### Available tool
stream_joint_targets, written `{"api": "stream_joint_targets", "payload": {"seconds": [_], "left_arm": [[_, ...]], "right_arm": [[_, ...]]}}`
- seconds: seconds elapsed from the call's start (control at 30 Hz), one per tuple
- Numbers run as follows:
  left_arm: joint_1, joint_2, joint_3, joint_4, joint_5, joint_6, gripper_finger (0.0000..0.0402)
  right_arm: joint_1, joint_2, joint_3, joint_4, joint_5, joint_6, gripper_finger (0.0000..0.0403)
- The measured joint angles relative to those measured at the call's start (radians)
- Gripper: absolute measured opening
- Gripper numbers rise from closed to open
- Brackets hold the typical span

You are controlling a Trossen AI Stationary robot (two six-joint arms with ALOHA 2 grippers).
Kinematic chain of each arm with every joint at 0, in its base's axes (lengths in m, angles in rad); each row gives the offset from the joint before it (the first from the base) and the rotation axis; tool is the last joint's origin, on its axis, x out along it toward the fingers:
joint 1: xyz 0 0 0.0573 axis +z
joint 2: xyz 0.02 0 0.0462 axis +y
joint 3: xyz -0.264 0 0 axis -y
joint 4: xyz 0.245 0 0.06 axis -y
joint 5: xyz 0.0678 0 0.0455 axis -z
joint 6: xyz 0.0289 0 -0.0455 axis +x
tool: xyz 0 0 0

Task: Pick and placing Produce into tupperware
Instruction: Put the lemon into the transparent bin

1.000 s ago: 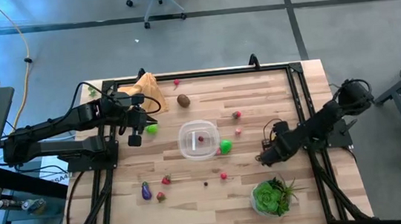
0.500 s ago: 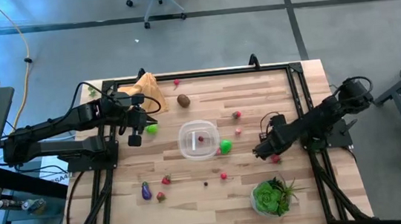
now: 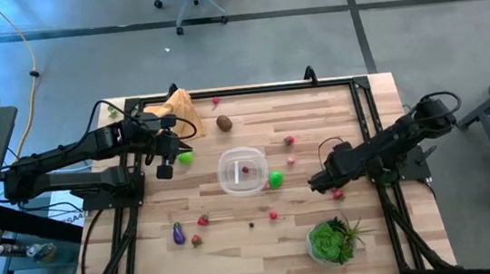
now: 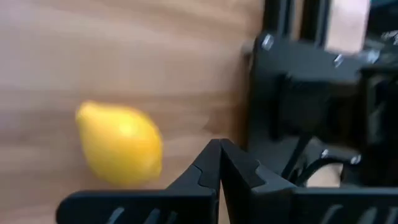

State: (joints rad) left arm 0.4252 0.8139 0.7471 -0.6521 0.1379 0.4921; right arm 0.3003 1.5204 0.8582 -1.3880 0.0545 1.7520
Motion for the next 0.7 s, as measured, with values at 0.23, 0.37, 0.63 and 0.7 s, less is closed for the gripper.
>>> {"api": "stream_joint_targets", "payload": {"seconds": [0.23, 0.37, 0.63, 0.7], "left_arm": [[0.000, 0.000, 0.000, 0.000, 0.000, 0.000, 0.0010], [0.000, 0.000, 0.000, 0.000, 0.000, 0.000, 0.0010], [0.000, 0.000, 0.000, 0.000, 0.000, 0.000, 0.0010], [0.000, 0.000, 0.000, 0.000, 0.000, 0.000, 0.0010]], "right_arm": [[0.015, 0.000, -0.120, 0.185, -0.024, 0.070, 0.0000], [-0.007, 0.000, -0.165, 0.229, 0.007, 0.066, 0.0000], [-0.092, 0.000, -0.198, 0.302, 0.115, 0.007, 0.0000], [-0.118, 0.000, -0.199, 0.302, 0.152, -0.004, 0.0000]]}}
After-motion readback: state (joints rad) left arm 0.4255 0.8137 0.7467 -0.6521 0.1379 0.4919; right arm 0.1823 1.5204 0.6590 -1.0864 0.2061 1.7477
